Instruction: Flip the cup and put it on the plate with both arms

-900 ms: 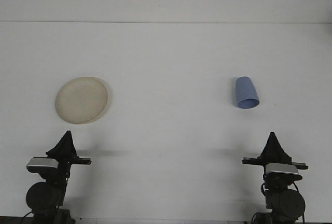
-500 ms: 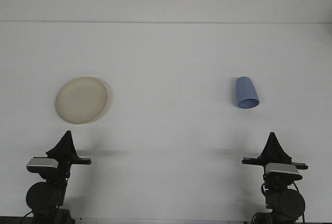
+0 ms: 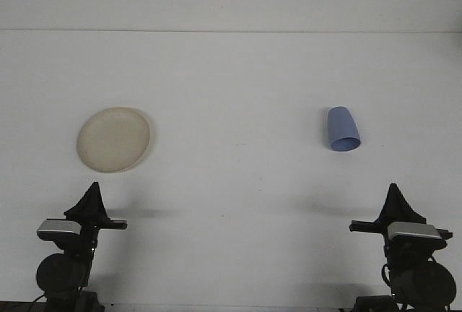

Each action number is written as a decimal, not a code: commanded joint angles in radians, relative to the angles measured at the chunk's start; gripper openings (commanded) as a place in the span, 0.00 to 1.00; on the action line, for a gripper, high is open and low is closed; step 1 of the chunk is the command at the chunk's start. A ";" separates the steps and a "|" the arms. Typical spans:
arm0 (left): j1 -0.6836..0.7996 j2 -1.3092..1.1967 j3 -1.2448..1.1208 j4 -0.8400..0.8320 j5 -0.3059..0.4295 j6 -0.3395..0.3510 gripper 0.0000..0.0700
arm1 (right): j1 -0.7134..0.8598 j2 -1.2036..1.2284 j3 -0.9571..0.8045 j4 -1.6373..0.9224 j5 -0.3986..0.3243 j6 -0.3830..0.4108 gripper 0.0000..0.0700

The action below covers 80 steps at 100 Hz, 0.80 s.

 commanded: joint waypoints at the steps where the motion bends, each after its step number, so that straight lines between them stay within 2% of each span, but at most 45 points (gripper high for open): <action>1: -0.002 -0.002 -0.020 0.013 0.002 -0.002 0.02 | 0.000 0.054 0.081 -0.062 0.001 0.005 0.00; 38: -0.002 -0.001 -0.020 0.013 0.002 -0.002 0.02 | 0.000 0.436 0.507 -0.521 0.000 0.007 0.00; 80: -0.002 -0.002 -0.020 0.013 0.002 -0.002 0.02 | 0.000 0.587 0.545 -0.620 0.000 0.011 0.00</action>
